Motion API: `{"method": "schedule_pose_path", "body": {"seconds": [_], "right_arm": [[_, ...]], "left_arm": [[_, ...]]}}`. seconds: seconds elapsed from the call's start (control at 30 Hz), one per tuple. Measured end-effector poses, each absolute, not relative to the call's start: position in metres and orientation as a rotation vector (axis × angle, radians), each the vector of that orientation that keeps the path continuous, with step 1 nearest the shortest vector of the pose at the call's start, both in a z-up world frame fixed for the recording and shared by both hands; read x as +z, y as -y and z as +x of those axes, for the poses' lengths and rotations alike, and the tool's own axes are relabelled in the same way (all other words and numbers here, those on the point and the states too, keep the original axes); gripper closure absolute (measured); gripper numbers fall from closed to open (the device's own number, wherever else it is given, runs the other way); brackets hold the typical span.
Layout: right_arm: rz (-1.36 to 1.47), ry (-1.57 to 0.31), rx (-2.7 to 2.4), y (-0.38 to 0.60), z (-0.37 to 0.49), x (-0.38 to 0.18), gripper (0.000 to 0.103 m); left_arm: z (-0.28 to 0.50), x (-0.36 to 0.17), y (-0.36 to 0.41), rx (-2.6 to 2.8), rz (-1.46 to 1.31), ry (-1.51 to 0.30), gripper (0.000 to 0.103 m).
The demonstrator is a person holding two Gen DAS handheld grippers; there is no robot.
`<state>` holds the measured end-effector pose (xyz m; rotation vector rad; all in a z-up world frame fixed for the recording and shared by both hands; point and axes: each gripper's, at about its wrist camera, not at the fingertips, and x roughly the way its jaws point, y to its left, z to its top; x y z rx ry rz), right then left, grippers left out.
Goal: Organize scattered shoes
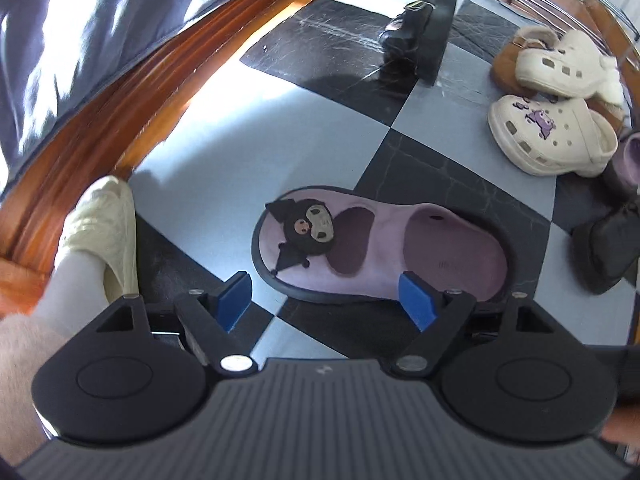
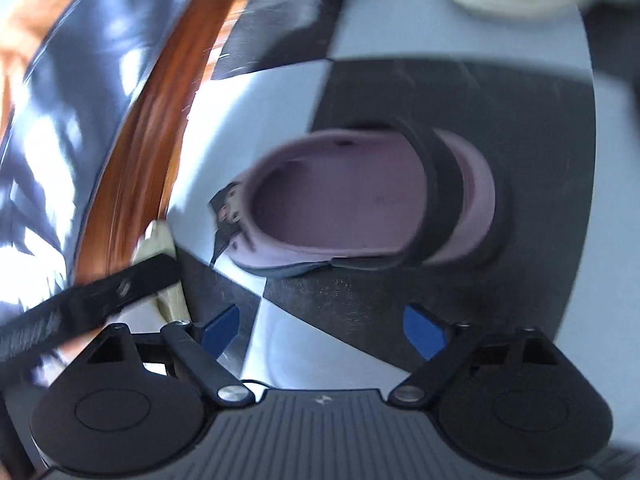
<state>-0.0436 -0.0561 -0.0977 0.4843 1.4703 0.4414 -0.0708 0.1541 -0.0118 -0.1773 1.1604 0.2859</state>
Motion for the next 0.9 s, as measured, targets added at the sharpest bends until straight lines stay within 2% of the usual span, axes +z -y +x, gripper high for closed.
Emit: {"method": "schedule_pose_path", "body": {"seconds": [0.17,0.23,0.27,0.3,0.4,0.47,0.53,0.57,0.6,0.67,0.8,0.9], "right_arm": [[0.616,-1.318,0.273,0.072,-0.048,-0.117,0.016],[0.461,-1.259,0.301,0.062,-0.034,-0.109,0.028],[0.373,-1.218,0.317,0.055,-0.028,-0.105,0.038],[0.257,-1.15,0.34,0.046,-0.025,-0.097,0.053],[0.018,-1.037,0.409,0.02,-0.012,-0.084,0.066],[0.023,-1.011,0.44,0.018,-0.005,-0.082,0.063],[0.115,-0.997,0.479,0.024,-0.001,-0.08,0.043],[0.168,-0.999,0.478,0.028,-0.004,-0.081,0.024],[0.246,-1.007,0.465,0.035,-0.008,-0.081,0.017],[0.294,-1.048,0.435,0.039,-0.016,-0.08,0.017],[0.41,-1.251,0.409,0.029,-0.024,-0.096,0.017],[0.498,-1.291,0.412,0.02,-0.025,-0.109,0.023]], "left_arm": [[-0.065,-0.042,-0.187,0.332,-0.202,-1.173,0.021],[-0.066,-0.051,-0.193,0.335,-0.203,-1.178,0.021],[-0.067,-0.053,-0.194,0.336,-0.197,-1.174,0.021],[-0.067,-0.055,-0.195,0.337,-0.19,-1.173,0.021],[-0.066,-0.055,-0.192,0.339,-0.173,-1.162,0.021],[-0.066,-0.053,-0.188,0.322,-0.174,-1.153,0.021],[-0.066,-0.051,-0.184,0.298,-0.178,-1.146,0.021],[-0.066,-0.051,-0.182,0.291,-0.177,-1.143,0.021],[-0.065,-0.05,-0.179,0.286,-0.17,-1.14,0.021],[-0.064,-0.049,-0.175,0.278,-0.157,-1.135,0.021],[-0.062,-0.049,-0.173,0.274,-0.172,-1.138,0.022],[-0.061,-0.049,-0.175,0.283,-0.177,-1.14,0.021]]}}
